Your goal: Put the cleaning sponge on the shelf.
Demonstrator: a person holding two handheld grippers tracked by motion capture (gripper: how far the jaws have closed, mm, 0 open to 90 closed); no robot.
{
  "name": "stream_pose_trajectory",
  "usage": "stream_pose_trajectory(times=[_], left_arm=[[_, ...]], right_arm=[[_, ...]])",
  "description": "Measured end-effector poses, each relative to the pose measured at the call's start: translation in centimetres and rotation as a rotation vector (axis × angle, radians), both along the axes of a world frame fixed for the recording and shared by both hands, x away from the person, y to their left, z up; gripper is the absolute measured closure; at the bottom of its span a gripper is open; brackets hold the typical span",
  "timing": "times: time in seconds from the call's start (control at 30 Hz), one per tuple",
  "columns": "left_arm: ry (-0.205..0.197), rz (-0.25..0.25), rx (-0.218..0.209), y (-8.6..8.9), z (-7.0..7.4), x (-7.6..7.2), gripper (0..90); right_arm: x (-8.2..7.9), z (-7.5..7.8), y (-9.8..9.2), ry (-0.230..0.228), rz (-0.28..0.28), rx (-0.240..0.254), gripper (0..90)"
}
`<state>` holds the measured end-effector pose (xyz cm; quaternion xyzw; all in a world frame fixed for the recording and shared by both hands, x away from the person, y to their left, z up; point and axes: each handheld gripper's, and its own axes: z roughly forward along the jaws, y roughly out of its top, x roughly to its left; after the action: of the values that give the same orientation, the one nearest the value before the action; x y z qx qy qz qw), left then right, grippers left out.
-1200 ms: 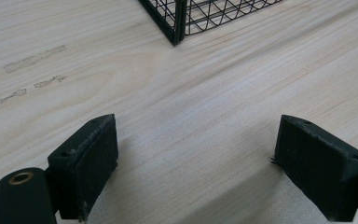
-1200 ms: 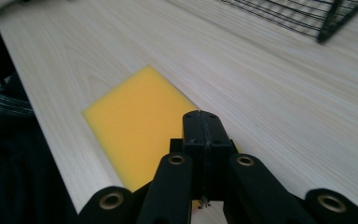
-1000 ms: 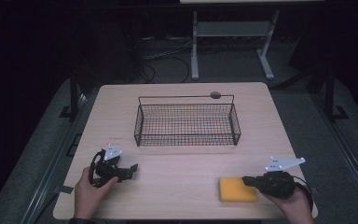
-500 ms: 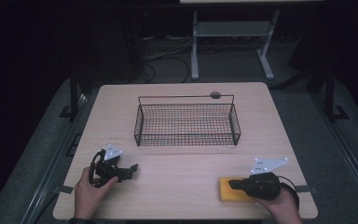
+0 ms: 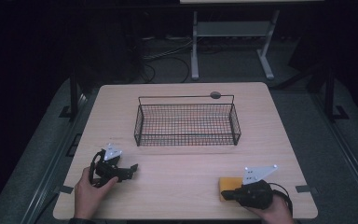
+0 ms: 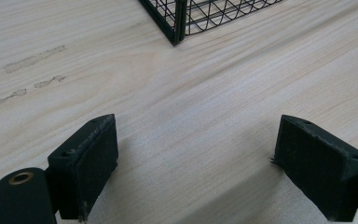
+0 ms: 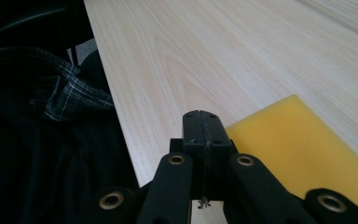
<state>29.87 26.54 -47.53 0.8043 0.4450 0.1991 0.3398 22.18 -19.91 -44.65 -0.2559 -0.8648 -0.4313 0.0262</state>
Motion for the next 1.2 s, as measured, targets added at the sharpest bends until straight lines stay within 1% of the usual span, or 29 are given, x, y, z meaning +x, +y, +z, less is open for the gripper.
stream_pose_trajectory(times=[0.13, 0.3, 0.47, 0.77, 1.07, 1.2], left_arm=[[0.0, 0.0, 0.0, 0.0, 0.0, 0.0, 12.6], [0.0, 0.0, 0.0, 0.0, 0.0, 0.0, 12.5], [0.0, 0.0, 0.0, 0.0, 0.0, 0.0, 12.6], [0.0, 0.0, 0.0, 0.0, 0.0, 0.0, 12.6], [0.0, 0.0, 0.0, 0.0, 0.0, 0.0, 12.6], [0.0, 0.0, 0.0, 0.0, 0.0, 0.0, 12.5]], right_arm=[[-0.3, -0.1, 0.2, 0.004, 0.006, 0.002, 90.0], [-0.5, -0.4, 0.6, 0.005, 0.023, -0.019, 90.0], [-0.1, -0.5, 0.6, 0.01, 0.014, -0.025, 90.0], [0.2, -0.5, 0.8, 0.005, 0.004, -0.032, 90.0], [1.1, -0.4, 0.9, -0.011, -0.012, -0.048, 90.0], [1.8, -0.4, 0.9, -0.023, -0.028, -0.062, 90.0]])
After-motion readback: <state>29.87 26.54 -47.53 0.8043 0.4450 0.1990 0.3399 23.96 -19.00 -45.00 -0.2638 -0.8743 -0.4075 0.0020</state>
